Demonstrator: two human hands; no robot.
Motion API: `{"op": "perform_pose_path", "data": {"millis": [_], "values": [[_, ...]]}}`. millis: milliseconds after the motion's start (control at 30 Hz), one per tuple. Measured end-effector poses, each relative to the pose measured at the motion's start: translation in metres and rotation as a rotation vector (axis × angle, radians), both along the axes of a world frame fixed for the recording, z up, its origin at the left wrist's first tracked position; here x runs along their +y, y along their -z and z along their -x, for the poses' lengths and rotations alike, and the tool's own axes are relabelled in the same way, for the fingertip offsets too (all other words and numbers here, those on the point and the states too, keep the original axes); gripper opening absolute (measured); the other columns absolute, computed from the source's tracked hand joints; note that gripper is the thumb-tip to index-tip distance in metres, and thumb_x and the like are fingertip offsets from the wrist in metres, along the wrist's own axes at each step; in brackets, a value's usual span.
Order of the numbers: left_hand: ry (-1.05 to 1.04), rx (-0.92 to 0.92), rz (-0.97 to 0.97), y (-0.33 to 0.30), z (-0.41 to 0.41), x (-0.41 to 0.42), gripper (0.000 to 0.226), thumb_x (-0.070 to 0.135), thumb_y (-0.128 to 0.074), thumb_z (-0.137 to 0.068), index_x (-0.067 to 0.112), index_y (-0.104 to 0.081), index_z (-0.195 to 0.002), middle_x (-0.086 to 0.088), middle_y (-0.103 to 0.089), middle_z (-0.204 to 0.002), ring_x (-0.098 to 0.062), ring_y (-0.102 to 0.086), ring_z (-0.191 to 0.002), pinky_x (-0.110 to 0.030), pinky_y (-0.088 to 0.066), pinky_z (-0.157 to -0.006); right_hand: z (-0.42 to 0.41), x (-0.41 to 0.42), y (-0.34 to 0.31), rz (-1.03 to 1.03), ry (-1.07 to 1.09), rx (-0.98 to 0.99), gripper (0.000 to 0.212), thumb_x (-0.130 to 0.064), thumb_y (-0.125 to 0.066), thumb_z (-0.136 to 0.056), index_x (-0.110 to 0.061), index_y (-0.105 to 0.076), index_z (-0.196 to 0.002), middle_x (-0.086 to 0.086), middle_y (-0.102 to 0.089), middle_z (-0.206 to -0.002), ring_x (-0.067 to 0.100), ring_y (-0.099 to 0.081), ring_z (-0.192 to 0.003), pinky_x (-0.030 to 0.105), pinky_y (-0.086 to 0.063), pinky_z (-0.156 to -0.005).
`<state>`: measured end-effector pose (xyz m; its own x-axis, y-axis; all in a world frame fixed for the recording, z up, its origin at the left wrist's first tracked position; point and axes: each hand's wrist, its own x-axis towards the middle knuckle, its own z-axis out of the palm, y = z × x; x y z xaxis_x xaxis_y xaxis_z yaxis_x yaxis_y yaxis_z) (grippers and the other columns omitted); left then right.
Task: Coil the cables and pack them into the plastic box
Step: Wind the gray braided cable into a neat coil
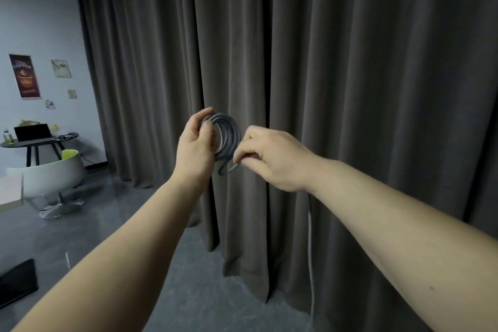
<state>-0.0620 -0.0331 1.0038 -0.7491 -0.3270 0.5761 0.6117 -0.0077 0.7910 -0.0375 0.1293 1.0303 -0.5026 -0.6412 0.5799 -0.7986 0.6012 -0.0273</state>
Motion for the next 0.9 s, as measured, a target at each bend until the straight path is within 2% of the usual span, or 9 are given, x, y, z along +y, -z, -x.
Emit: {"op": "perform_pose_path", "data": {"millis": [67,167,233,300,433,567,700,833,900], "values": [[0.115,-0.017,-0.022,0.003,-0.004,0.007,0.024,0.015,-0.042,-0.103,0.022,-0.061,-0.117,0.004,-0.062,-0.076,-0.011,-0.055,-0.072,-0.027,-0.046,-0.072,0.004,-0.001,-0.006,0.167,-0.049,-0.030,0.015,-0.016,-0.062,-0.089,-0.018,-0.074,-0.098,0.003,-0.060,-0.096,0.018,-0.059,-0.090,0.032,-0.046,-0.085],[0.233,-0.040,-0.050,0.007,-0.010,0.017,0.026,0.011,-0.041,-0.102,0.015,-0.062,-0.117,-0.009,-0.068,-0.097,-0.021,-0.061,-0.089,-0.031,-0.050,-0.083,0.011,-0.001,-0.005,0.396,-0.083,-0.086,0.009,-0.013,-0.069,-0.084,-0.015,-0.074,-0.091,0.002,-0.062,-0.087,0.015,-0.061,-0.084,0.030,-0.048,-0.083],[0.301,-0.052,-0.058,0.008,-0.014,0.025,0.027,0.010,-0.041,-0.102,0.012,-0.064,-0.115,-0.002,-0.070,-0.085,-0.014,-0.061,-0.076,-0.024,-0.048,-0.071,0.015,-0.001,-0.002,0.530,-0.068,-0.115,0.008,-0.019,-0.076,-0.078,-0.017,-0.070,-0.082,-0.002,-0.062,-0.080,0.012,-0.061,-0.078,0.034,-0.051,-0.078],[0.341,-0.062,-0.110,0.008,-0.017,0.031,0.028,0.010,-0.039,-0.102,0.009,-0.065,-0.113,0.006,-0.058,-0.062,-0.008,-0.044,-0.057,-0.021,-0.036,-0.058,0.018,0.000,0.000,0.649,0.001,-0.136,0.023,-0.029,-0.082,-0.070,-0.018,-0.062,-0.074,-0.006,-0.060,-0.069,0.009,-0.055,-0.065,0.031,-0.049,-0.066],[0.349,-0.031,-0.129,0.009,-0.021,0.039,0.035,0.020,-0.034,-0.106,0.010,-0.067,-0.103,0.009,-0.037,-0.053,-0.009,-0.028,-0.052,-0.022,-0.029,-0.053,0.024,0.003,0.002,0.801,0.036,-0.209,0.035,-0.035,-0.084,-0.068,-0.011,-0.059,-0.071,-0.008,-0.051,-0.057,0.006,-0.043,-0.055,0.023,-0.039,-0.054],[0.268,-0.006,-0.093,0.008,-0.021,0.034,0.033,0.022,-0.034,-0.106,0.012,-0.066,-0.106,0.010,-0.033,-0.052,-0.009,-0.026,-0.051,-0.023,-0.028,-0.052,0.026,0.007,0.005,0.793,-0.036,-0.246,0.015,-0.018,-0.076,-0.080,-0.018,-0.064,-0.070,-0.005,-0.059,-0.066,0.004,-0.050,-0.059,0.018,-0.041,-0.061],[0.228,-0.002,-0.060,0.011,-0.020,0.034,0.032,0.021,-0.035,-0.106,0.014,-0.066,-0.102,0.011,-0.032,-0.049,-0.008,-0.027,-0.047,-0.024,-0.030,-0.050,0.028,0.008,0.007,0.838,0.016,-0.170,0.012,-0.014,-0.070,-0.084,-0.017,-0.066,-0.073,-0.004,-0.063,-0.067,0.009,-0.056,-0.063,0.025,-0.046,-0.064],[0.191,-0.006,-0.082,0.010,-0.019,0.033,0.031,0.018,-0.037,-0.105,0.015,-0.067,-0.098,0.008,-0.036,-0.052,-0.009,-0.030,-0.048,-0.023,-0.030,-0.048,0.025,0.013,0.011,0.668,0.017,-0.032,0.006,-0.022,-0.071,-0.083,-0.017,-0.068,-0.081,-0.003,-0.063,-0.076,0.013,-0.058,-0.068,0.022,-0.046,-0.066],[0.170,0.001,-0.114,0.007,-0.016,0.029,0.033,0.017,-0.039,-0.104,0.019,-0.070,-0.093,-0.001,-0.043,-0.061,-0.010,-0.031,-0.050,-0.023,-0.030,-0.047,0.024,0.017,0.017,0.542,0.030,0.041,0.008,-0.021,-0.072,-0.080,-0.018,-0.070,-0.087,-0.004,-0.060,-0.077,0.011,-0.055,-0.066,0.020,-0.044,-0.066]]}}
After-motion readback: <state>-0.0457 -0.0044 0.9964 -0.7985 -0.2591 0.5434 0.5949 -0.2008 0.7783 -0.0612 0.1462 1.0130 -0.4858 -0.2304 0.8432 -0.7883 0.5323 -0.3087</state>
